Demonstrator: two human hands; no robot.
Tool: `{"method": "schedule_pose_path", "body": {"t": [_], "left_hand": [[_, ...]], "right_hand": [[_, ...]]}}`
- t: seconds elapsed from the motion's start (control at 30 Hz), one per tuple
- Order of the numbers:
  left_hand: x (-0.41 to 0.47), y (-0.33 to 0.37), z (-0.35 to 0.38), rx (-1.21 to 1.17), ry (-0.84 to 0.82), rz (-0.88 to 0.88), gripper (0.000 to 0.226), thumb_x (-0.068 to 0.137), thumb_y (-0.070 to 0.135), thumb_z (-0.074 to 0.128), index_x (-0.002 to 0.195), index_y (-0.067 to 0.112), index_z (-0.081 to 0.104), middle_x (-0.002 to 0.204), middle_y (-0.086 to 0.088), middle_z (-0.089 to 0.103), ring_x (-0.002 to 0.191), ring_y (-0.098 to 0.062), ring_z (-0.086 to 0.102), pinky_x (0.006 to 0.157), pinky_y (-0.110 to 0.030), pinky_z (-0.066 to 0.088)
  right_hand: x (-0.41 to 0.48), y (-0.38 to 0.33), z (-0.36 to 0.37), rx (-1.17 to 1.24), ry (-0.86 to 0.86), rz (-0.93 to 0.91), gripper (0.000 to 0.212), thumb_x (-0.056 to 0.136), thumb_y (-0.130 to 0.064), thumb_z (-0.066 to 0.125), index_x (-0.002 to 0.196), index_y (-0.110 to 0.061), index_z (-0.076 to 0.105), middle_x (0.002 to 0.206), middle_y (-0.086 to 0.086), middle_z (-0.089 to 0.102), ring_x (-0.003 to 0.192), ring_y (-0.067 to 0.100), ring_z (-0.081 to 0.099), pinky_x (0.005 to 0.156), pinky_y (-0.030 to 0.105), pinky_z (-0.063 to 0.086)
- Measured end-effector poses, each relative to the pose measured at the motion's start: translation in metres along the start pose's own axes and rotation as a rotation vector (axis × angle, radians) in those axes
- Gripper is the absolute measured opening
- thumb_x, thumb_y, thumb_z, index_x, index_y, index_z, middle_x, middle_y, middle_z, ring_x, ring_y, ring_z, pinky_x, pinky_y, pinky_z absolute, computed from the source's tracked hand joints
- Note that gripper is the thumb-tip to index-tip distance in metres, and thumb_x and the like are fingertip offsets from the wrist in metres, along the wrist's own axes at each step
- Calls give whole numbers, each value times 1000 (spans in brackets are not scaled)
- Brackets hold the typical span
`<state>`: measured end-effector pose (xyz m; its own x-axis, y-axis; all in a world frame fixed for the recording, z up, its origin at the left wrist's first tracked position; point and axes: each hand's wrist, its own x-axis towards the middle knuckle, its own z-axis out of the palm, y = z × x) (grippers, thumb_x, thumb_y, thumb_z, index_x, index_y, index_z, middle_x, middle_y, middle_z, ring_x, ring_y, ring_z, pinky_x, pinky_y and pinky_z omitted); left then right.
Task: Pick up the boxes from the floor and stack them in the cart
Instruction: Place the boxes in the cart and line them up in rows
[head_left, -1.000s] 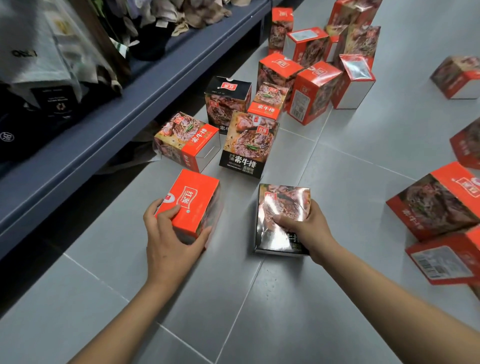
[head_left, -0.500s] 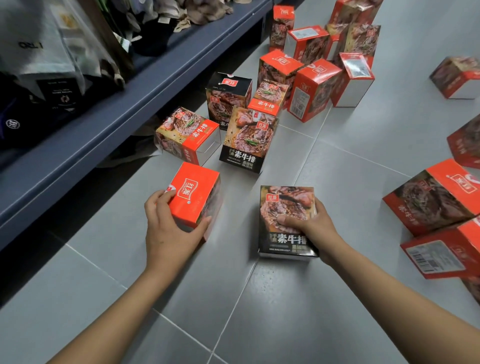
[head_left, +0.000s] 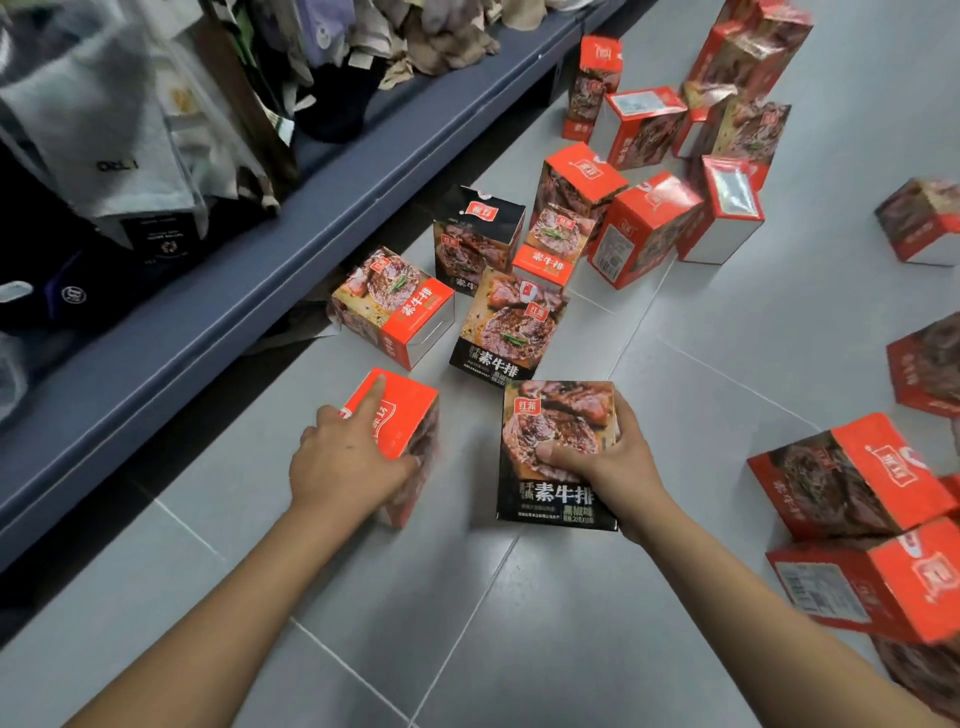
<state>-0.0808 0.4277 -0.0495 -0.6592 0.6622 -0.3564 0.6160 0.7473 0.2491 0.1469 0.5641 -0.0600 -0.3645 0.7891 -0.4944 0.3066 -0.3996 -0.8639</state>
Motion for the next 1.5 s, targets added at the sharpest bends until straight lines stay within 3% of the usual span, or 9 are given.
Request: {"method": "schedule_pose_path", "body": {"t": [0.17, 0.4, 0.63, 0.77, 0.9, 1.07, 1.23, 1.33, 1.5], "left_hand": [[-48, -3, -93, -93, -20, -126, 96, 69, 55, 71, 148, 44, 18, 121, -11, 47, 113, -35, 50, 89, -38, 44], [-158, -8, -278, -179, 27, -219, 99, 66, 55, 74, 148, 45, 20, 119, -15, 49, 111, -39, 53, 92, -42, 44], [-314, -22, -455, -258, 90, -377, 103, 58, 60, 69, 148, 45, 19, 117, -17, 54, 108, -38, 54, 90, -40, 46], [-420, -25, -522, -313, 158, -538, 104, 63, 51, 78, 148, 46, 19, 117, -14, 52, 107, -38, 56, 89, -39, 45], [-530, -31, -552, -363, 235, -695, 107, 55, 65, 68, 148, 47, 18, 122, -9, 52, 111, -32, 55, 93, -37, 45], [-660, -38, -565, -437, 336, -908, 104, 62, 53, 77, 147, 52, 15, 102, 1, 48, 103, -28, 58, 84, -30, 42], [-797, -39, -556, -495, 556, -1157, 100, 63, 53, 77, 145, 51, 20, 99, 4, 46, 96, -22, 53, 78, -33, 41], [-875, -40, -544, -549, 685, -1284, 97, 65, 51, 79, 144, 50, 24, 99, 4, 48, 90, -17, 48, 76, -32, 39], [-990, -69, -505, -569, 750, -1506, 99, 62, 52, 79, 145, 49, 26, 121, 0, 53, 111, -22, 51, 86, -31, 40]], "right_hand": [[-48, -99, 5, -90, -29, 13, 115, 54, -13, 94, 147, -33, 29, 124, -2, 62, 101, 16, 68, 86, 42, 58], [-157, -270, 27, -143, -119, -13, 107, 57, -10, 93, 143, -33, 34, 120, -2, 65, 96, 18, 70, 83, 45, 59], [-287, -432, 66, -262, -375, -71, 106, 53, -13, 95, 141, -27, 37, 123, -2, 64, 106, 16, 66, 95, 44, 53], [-363, -490, 96, -357, -590, -140, 120, 43, -38, 97, 144, -24, 34, 139, 0, 53, 129, 20, 50, 110, 46, 40], [-431, -512, 134, -447, -811, -209, 116, 56, -18, 94, 150, -26, 26, 145, -9, 42, 131, 11, 42, 111, 35, 36], [-523, -516, 183, -505, -1086, -303, 100, 56, 4, 88, 141, -20, 40, 125, 2, 63, 113, 20, 61, 97, 32, 50], [-640, -498, 235, -609, -1389, -371, 101, 49, -10, 96, 135, -19, 44, 120, 1, 66, 107, 21, 66, 94, 42, 53], [-720, -475, 261, -647, -1540, -386, 102, 51, -10, 95, 137, -19, 43, 120, 0, 66, 107, 17, 66, 94, 36, 53], [-856, -426, 293, -703, -1762, -487, 97, 55, -3, 92, 137, -21, 44, 120, -2, 66, 108, 14, 64, 96, 31, 51]]}}
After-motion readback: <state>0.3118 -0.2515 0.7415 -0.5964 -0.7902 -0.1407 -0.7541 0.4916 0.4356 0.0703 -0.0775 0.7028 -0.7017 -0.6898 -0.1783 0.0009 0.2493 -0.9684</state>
